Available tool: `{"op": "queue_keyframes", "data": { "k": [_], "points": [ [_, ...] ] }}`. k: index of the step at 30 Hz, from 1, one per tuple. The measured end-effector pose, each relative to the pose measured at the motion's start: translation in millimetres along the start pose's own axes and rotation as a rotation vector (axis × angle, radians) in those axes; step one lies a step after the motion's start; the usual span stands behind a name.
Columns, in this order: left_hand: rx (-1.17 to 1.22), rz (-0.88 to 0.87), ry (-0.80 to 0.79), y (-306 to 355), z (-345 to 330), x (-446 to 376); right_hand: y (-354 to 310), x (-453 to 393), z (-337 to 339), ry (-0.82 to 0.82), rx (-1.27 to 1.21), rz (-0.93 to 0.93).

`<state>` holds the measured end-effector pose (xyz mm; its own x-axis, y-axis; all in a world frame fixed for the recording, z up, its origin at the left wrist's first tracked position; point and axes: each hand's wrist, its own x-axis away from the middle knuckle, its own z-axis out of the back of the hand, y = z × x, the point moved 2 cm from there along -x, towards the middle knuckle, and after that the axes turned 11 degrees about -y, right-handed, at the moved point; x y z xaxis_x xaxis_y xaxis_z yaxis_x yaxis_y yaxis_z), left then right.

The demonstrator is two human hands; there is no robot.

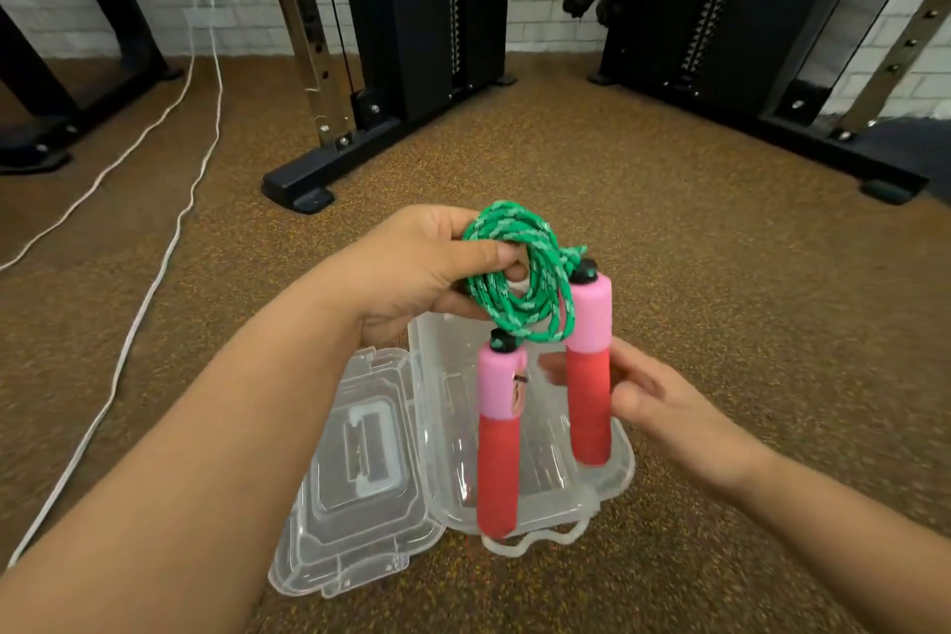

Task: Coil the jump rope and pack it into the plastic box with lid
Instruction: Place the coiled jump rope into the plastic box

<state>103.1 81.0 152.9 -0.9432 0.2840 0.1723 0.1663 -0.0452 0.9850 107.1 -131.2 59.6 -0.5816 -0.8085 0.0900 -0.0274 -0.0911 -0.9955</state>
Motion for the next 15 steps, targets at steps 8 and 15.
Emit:
{"op": "queue_keyframes", "data": {
  "k": [8, 15],
  "points": [
    [-0.03, -0.062, 0.161, -12.1, -0.1, -21.1, 19.2, -50.7, -7.8, 0.153, -0.01, -0.028],
    [-0.411, 0.184, 0.338, -88.4, 12.7, -63.1, 67.4, -67.8, -13.1, 0.05, -0.128, -0.395]
  ]
}}
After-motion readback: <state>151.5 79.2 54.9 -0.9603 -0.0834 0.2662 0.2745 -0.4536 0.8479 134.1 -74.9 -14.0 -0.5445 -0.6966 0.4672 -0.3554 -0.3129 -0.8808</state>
